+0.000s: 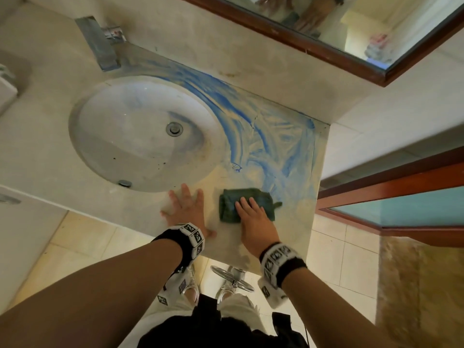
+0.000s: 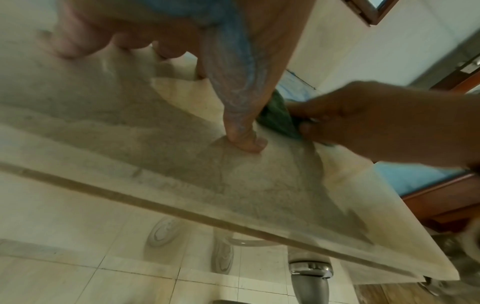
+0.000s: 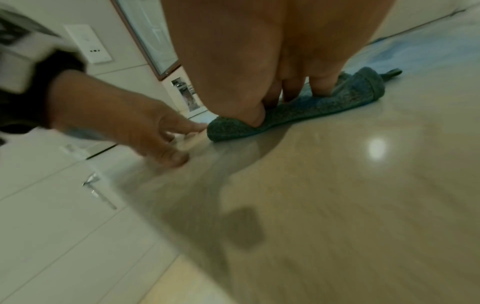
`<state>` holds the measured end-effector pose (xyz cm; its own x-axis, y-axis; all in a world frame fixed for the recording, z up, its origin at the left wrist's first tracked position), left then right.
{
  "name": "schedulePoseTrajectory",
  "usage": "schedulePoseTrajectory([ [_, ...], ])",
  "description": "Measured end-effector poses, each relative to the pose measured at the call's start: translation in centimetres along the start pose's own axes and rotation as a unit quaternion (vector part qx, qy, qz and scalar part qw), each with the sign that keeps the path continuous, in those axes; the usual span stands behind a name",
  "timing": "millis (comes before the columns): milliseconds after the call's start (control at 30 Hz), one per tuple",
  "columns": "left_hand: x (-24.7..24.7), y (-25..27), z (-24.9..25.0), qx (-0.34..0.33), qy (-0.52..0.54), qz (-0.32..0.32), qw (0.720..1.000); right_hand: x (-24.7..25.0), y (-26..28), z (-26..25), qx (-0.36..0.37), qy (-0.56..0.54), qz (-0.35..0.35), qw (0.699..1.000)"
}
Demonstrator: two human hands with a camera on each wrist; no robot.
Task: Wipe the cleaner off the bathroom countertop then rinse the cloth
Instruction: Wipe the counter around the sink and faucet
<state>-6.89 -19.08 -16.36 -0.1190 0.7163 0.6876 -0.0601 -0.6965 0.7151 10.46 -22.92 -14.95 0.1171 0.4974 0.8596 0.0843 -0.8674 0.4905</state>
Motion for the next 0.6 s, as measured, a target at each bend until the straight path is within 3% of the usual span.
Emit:
schedulePoseTrajectory([
  [133,-0.2,-0.1,-0.1,-0.005,0.001,-0.002,1.000,-1.1,2.0,0.7,0.012,0.018,-0.022,1.000],
  [467,-0.1,-0.5,-0.2,0.007,0.017,0.003,1.000,4.1,-8.7,-0.6,0.049,0.026,0.000,0.998],
  [600,-0.1,-0.1,-0.3,0.013,0.027,-0.005,1.000,2.7,-5.1,0.9,0.056,0.034,-0.002,0.998],
])
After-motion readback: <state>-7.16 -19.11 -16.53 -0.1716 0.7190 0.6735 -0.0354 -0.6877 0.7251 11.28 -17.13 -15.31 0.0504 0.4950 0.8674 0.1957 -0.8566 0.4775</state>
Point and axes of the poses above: each hand's wrist, its own y-axis away from the middle knuckle, its own x-axis out of the back of the hand, z = x × y, the point moved 7 cm from there along -y, towards the middle knuckle, and after that the axes turned 7 degrees about y, right-handed, at the moved point
